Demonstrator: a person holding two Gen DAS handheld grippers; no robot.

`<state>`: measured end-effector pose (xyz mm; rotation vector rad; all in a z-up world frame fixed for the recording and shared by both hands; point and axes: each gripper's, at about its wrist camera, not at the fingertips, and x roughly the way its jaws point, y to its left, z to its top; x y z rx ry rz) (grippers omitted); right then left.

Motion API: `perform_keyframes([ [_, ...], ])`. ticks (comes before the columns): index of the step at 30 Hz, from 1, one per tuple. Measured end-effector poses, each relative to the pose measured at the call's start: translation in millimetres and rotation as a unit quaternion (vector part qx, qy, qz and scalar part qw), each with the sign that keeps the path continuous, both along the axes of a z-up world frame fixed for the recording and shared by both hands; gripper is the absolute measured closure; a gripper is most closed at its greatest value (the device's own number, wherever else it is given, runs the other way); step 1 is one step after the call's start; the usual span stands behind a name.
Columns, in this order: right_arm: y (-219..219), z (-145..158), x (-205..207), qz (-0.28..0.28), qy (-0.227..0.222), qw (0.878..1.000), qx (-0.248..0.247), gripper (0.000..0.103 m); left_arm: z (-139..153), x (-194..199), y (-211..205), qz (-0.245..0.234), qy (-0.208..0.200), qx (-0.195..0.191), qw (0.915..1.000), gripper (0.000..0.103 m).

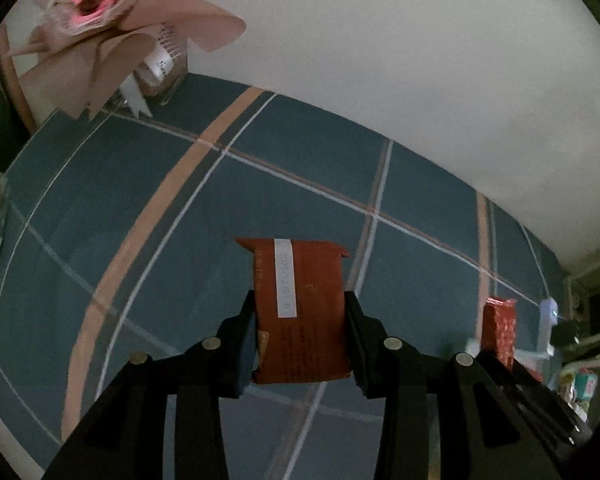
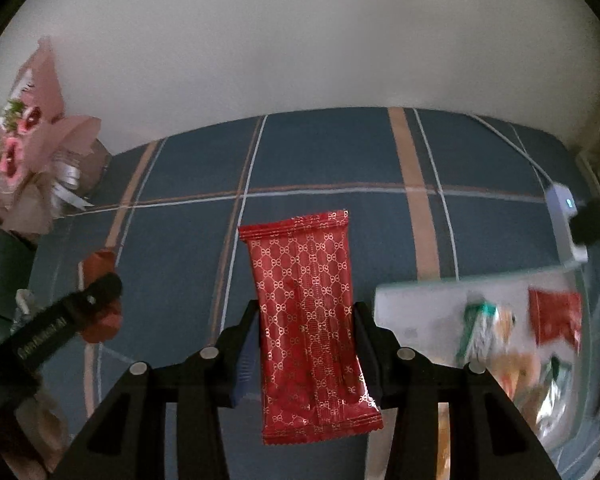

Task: Organize snacks
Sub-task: 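Carry the red box and red bar over the white tray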

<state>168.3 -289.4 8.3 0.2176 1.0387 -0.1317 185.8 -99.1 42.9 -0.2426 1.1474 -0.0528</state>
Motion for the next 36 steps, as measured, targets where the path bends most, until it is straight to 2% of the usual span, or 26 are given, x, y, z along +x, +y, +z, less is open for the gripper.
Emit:
perform_keyframes([
  [2,2,1,-19,-0.007,-0.001,1.0,0.0,0.056,2,-19,-3,-0.002,-0.004,-0.009,0.9999,0.062],
  [8,3,1,-72,-0.026,-0.009,1.0,0.0,0.056,7,-72,-16,-0.014,-0.019,0.0,0.9997,0.062],
  [17,3,-1,-121,-0.058,-0.016,0.998,-0.002,0.056,14,-119,-23,-0.024,-0.041,-0.021,0.9987,0.062],
  [24,1,0,-145,-0.065,-0.019,0.998,-0.005,0.056,17,-132,-33,-0.046,-0.051,-0.016,0.9976,0.062],
  [36,-9,5,-143,-0.071,-0.021,0.997,-0.001,0.055,23,-132,-41,-0.053,-0.057,-0.023,0.9967,0.062],
])
